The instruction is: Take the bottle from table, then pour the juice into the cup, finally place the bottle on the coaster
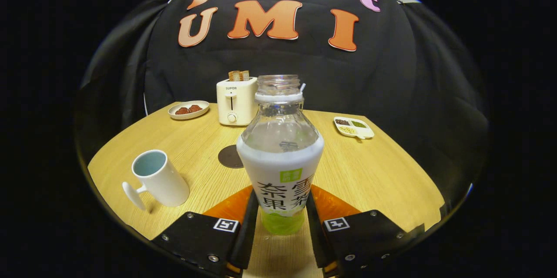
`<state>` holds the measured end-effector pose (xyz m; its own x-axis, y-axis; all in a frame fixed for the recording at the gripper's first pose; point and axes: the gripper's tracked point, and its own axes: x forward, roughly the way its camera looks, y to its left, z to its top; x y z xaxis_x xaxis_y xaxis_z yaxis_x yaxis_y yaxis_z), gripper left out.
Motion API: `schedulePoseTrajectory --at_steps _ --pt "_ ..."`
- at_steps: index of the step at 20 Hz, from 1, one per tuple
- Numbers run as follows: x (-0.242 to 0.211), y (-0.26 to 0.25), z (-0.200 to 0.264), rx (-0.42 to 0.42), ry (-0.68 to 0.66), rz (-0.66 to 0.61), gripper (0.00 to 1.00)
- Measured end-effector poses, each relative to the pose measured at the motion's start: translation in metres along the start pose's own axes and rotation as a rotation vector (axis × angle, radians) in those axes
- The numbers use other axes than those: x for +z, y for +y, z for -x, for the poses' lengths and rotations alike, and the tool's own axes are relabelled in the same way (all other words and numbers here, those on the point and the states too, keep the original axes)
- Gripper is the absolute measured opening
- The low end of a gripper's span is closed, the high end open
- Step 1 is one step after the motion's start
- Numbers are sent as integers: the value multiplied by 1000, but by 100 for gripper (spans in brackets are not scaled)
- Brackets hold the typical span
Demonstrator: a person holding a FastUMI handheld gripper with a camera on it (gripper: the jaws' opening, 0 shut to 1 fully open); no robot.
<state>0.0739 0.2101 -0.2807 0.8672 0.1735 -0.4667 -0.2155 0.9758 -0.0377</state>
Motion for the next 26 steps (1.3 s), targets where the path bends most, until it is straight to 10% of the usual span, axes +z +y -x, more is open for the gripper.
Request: schedulePoseTrajectory --at_steps 26 --pt "56 56 8 -199 -146 851 57"
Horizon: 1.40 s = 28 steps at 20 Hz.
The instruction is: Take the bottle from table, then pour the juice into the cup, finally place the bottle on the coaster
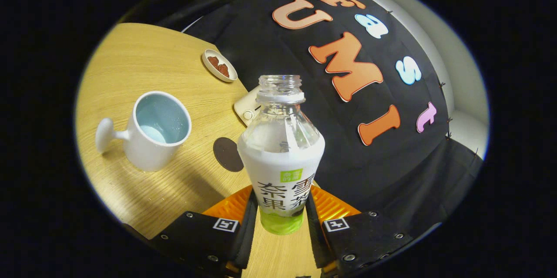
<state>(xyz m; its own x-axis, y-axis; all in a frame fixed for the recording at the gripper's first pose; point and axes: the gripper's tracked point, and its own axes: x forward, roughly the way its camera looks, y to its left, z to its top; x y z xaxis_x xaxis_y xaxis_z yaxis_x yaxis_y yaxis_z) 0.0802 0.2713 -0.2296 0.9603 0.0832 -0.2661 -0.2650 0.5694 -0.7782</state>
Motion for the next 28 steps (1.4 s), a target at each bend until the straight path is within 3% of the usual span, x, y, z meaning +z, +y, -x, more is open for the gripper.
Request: schedulePoseTrajectory --at_steps 9,28 --pt "4 10 -5 -62 -33 243 57" --pt "13 9 -8 -105 -63 513 57"
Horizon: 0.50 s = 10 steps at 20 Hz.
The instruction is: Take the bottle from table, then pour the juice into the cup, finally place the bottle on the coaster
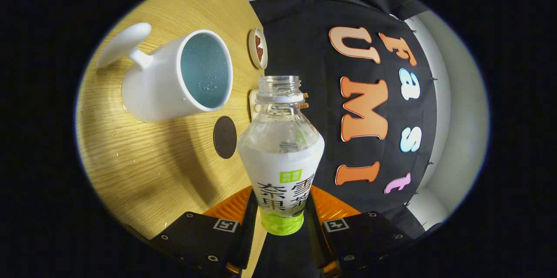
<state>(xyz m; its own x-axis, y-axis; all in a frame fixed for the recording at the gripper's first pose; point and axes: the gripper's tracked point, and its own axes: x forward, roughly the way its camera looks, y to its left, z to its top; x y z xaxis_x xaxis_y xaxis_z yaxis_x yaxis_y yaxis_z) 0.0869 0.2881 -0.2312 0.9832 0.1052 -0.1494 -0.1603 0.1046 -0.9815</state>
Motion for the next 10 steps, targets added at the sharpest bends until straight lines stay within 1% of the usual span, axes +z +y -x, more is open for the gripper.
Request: schedulePoseTrajectory --at_steps 7,10 --pt "0 -7 -1 -7 -5 101 56" --pt "1 -10 -4 -13 -7 121 57"
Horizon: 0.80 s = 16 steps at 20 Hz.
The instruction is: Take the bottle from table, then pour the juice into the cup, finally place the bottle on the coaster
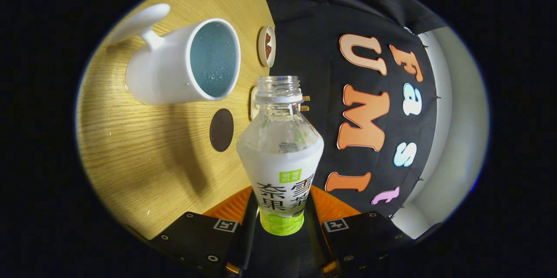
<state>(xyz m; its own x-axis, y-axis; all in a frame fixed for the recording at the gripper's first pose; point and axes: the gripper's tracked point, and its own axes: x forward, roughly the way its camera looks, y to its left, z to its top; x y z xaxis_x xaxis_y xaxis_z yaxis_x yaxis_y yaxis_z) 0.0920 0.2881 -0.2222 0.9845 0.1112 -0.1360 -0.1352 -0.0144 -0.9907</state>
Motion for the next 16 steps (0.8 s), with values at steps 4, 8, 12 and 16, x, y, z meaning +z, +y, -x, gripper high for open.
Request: schedulePoseTrajectory --at_steps 4,8,12,16 --pt "-1 -4 0 2 -5 47 56" --pt "-1 -4 1 9 -8 64 57" --pt "-2 -3 0 12 -7 87 56" --pt "-3 -9 0 7 -7 97 56"
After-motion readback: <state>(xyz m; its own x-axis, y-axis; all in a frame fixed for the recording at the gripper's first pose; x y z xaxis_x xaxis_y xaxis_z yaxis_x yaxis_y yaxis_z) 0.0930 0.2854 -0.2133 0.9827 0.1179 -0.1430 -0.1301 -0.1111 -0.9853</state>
